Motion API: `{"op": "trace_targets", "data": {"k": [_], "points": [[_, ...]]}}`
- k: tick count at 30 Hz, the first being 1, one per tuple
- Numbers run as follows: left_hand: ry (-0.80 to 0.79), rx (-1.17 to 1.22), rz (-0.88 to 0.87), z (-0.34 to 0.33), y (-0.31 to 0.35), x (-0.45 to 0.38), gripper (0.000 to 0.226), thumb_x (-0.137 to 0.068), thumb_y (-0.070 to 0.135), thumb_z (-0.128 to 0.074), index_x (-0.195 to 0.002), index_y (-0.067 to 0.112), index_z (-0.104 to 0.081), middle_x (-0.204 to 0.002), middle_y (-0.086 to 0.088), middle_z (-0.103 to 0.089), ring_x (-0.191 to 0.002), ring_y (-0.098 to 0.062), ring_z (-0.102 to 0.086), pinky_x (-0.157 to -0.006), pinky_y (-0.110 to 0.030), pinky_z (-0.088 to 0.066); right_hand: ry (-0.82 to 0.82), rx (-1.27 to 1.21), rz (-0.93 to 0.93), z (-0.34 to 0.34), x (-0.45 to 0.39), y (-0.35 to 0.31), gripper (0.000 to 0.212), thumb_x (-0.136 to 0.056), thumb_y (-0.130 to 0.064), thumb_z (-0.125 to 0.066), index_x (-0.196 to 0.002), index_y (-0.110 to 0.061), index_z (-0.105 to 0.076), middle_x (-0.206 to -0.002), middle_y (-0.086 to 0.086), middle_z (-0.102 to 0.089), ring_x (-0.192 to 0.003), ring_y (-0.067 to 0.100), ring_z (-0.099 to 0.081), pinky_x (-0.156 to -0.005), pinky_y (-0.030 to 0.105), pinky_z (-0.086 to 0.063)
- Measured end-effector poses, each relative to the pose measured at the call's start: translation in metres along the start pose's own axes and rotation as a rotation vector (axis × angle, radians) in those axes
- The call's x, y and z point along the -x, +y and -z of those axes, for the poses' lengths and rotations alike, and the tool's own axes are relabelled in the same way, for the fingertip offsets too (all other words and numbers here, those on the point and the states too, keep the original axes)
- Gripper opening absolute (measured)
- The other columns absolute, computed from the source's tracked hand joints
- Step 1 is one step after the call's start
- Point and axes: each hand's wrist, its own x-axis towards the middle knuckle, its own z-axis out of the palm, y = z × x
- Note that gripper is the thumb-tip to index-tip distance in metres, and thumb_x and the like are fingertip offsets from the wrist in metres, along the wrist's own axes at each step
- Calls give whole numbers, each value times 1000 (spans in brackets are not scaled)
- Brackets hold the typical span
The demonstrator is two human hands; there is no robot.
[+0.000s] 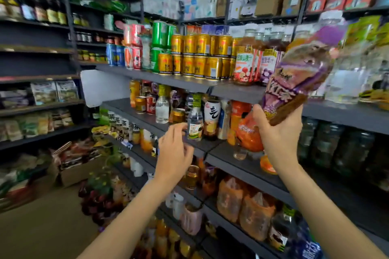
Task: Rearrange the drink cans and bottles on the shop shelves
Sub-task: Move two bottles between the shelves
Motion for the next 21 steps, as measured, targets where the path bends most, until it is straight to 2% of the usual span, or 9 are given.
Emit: {"op": "trace_targets", "data": {"k": [2,6,8,10,12,14,17,19,21], "points": [[-11,-25,15,20,-42,-9,43,-88,7,-52,-129,14,-43,-115,2,-44,-95,-13,-46,-90,-35,-37,-67,28,-22,-44,18,1,62,-76,-32,-73,-124,-11,-40,-102,-20,-49,-92,-11,-45,-79,-6,-28],[-70,-47,40,55,-114,-27,46,-86,5,-55,-130,11,-42,-117,-3,-46,-98,-21,-51,-88,-42,-42,-197,172,-129,-119,53,11,57,-77,-22,-74,-119,-2,-42,-87,-22,-49,-71,-12,-53,-64,-3,-35],[-94,-76,53,66,-143,-34,46,-87,7,-56,-131,8,-42,-120,-8,-48,-99,-25,-53,-86,-43,-44,-230,220,-188,-149,69,20,60,-76,-24,-75,-121,-3,-40,-81,-12,-52,-70,1,-54,-62,7,-38],[-122,-70,75,73,-169,-39,46,-87,8,-56,-131,8,-42,-118,-7,-47,-101,-25,-52,-85,-43,-45,-214,244,-248,-174,82,26,72,-78,-26,-74,-131,0,-34,-79,1,-54,-74,19,-56,-64,21,-42],[-155,-68,79,74,-194,-44,47,-88,10,-55,-132,9,-40,-117,-7,-47,-103,-25,-50,-84,-40,-44,-174,271,-290,-196,88,35,81,-79,-25,-73,-139,2,-26,-81,15,-58,-75,27,-57,-67,30,-43],[-181,-80,84,71,-218,-53,49,-88,12,-55,-135,9,-39,-120,-7,-45,-107,-24,-49,-86,-39,-43,-134,287,-278,-214,87,47,77,-78,-23,-74,-136,0,-29,-88,11,-56,-81,24,-56,-70,24,-40],[-203,-68,91,62,-245,-72,50,-88,13,-55,-134,11,-38,-123,-6,-45,-112,-24,-47,-90,-43,-42,-79,289,-261,-241,75,73,64,-76,-18,-75,-126,-4,-38,-109,2,-50,-103,17,-50,-84,16,-35],[-222,-60,66,52,-259,-88,50,-87,9,-54,-134,11,-38,-120,-6,-45,-107,-24,-48,-88,-41,-42,-28,350,-223,-262,65,91,60,-75,-17,-77,-121,2,-42,-120,13,-45,-111,21,-44,-88,12,-28],[-239,-55,20,39,-273,-107,52,-86,7,-53,-135,12,-37,-120,-6,-45,-104,-25,-49,-86,-42,-42,11,382,-194,-284,55,110,62,-73,-15,-78,-121,5,-44,-122,20,-42,-110,16,-39,-88,9,-24]]}}
